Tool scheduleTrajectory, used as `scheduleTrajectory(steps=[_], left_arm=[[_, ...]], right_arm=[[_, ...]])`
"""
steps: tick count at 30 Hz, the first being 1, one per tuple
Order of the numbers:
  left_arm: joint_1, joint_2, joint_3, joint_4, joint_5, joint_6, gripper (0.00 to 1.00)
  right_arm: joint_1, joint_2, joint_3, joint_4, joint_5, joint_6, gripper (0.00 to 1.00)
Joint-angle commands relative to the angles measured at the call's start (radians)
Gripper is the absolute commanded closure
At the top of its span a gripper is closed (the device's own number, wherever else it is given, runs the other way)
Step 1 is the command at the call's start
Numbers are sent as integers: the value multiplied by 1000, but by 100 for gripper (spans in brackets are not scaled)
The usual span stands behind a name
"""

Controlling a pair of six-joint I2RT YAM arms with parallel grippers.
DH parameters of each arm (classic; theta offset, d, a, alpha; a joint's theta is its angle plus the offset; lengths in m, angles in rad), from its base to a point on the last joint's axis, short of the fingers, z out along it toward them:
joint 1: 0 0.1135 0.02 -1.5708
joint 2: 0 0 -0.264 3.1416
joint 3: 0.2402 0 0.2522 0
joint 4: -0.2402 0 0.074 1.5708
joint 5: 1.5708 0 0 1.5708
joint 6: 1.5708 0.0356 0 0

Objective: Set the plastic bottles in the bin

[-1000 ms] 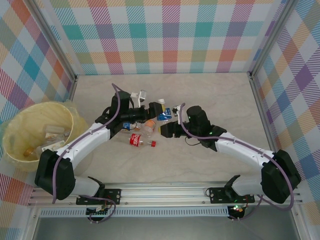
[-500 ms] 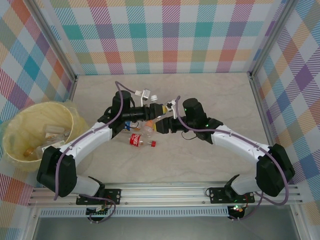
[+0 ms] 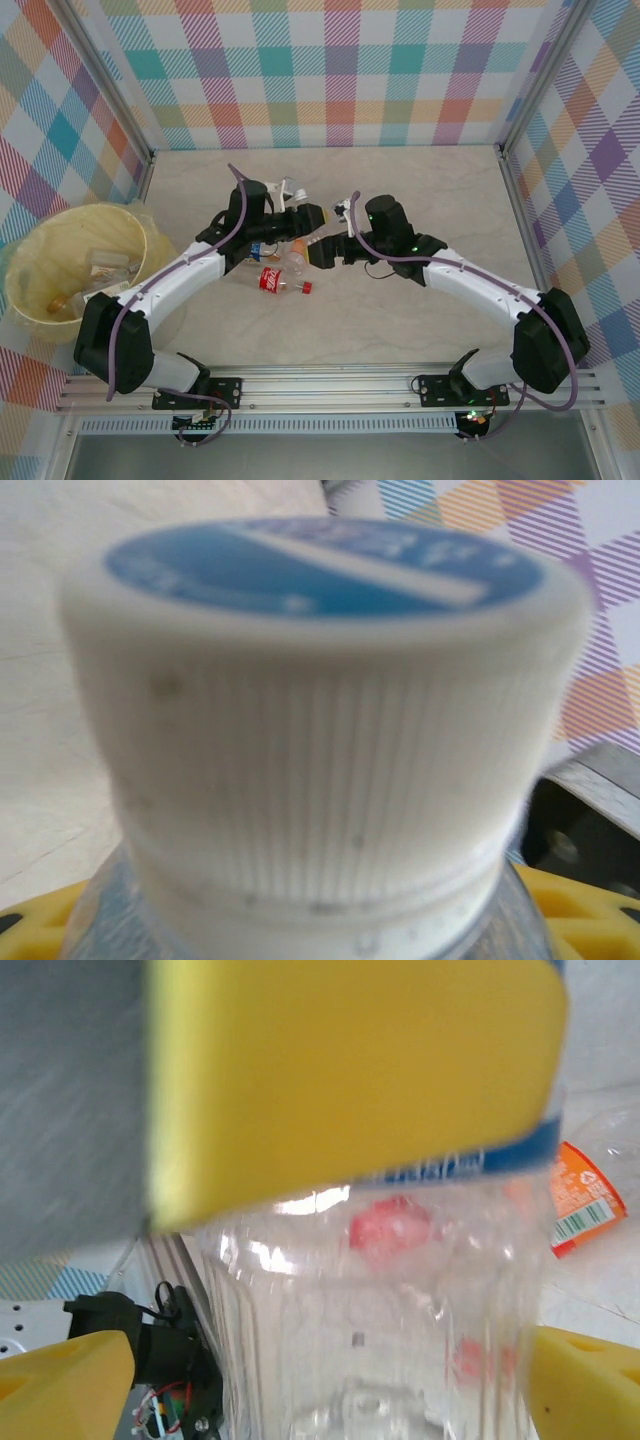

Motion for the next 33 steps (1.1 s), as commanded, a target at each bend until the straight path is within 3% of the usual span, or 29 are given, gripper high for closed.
scheduleTrajectory(steps=[1,13,19,33], left_arm=[[7,-31,75,-116,-148,12,49],[7,-169,330,-636,-578,146,51],[10,-218,456,-815,-772,210,50],[13,-305,708,-1053,-1096,326,50]], right_arm=[[-8,-58,29,-65,42,-69,0],[-9,-86,30,-125,403,5,0],[-9,-62,48,-199,557,59,0],[-10,9,94,-233,560,67,0]])
